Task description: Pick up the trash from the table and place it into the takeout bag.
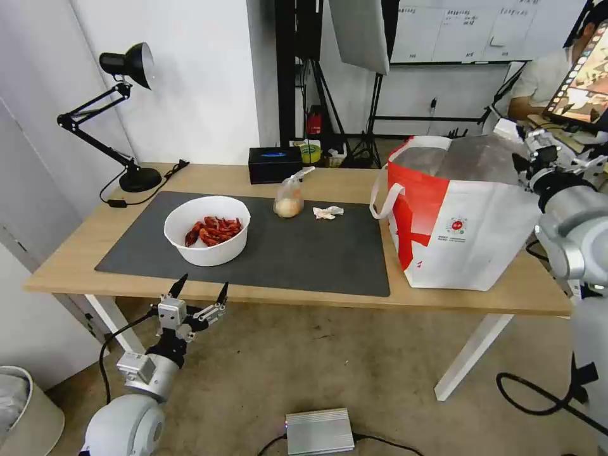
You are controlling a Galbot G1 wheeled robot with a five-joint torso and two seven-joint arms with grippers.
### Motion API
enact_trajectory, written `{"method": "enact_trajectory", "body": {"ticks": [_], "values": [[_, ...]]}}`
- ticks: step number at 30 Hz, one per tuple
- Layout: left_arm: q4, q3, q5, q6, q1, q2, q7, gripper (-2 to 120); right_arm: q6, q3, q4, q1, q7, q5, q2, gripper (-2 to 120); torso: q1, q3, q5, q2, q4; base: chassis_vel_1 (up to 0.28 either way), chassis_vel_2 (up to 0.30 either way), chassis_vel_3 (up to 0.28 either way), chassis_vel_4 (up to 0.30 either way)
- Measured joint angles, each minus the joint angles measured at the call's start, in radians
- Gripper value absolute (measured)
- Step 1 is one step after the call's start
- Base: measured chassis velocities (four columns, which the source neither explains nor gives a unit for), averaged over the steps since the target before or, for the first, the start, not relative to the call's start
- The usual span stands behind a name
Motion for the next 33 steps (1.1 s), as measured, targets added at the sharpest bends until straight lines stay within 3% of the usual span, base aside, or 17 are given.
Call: {"method": "enact_trajectory", "body": {"ticks": [4, 10, 12, 33], "values": [[0.0, 0.003, 0.0, -0.001, -0.002, -0.008, 0.0, 100, 0.001, -0.004, 0.04, -0.086, -0.153, -0.13, -0.018, 96, 0.0, 0.0, 0.0001, 0.0, 0.0, 0.0, 0.0, 0.0, 0.0], [0.0, 0.003, -0.001, -0.003, -0.006, -0.013, -0.001, 100, 0.018, -0.016, 0.088, -0.193, -0.253, -0.298, -0.012, 99, 0.0, 0.0, 0.0, 0.0, 0.0, 0.0, 0.0, 0.0, 0.0], [-0.002, 0.003, -0.001, -0.003, -0.009, -0.015, -0.001, 100, 0.033, -0.028, 0.113, -0.252, -0.282, -0.416, -0.001, 99, 0.0, 0.0, 0.0002, 0.0, 0.0001, 0.0, 0.0, 0.0, 0.0], [-0.034, 0.017, 0.003, -0.003, 0.003, -0.023, -0.003, 100, 0.217, -0.092, 0.177, -0.595, -0.252, -1.089, 0.191, 100, 0.0, 0.0, 0.0001, 0.0, 0.0, 0.0, 0.0, 0.0, 0.0]]}}
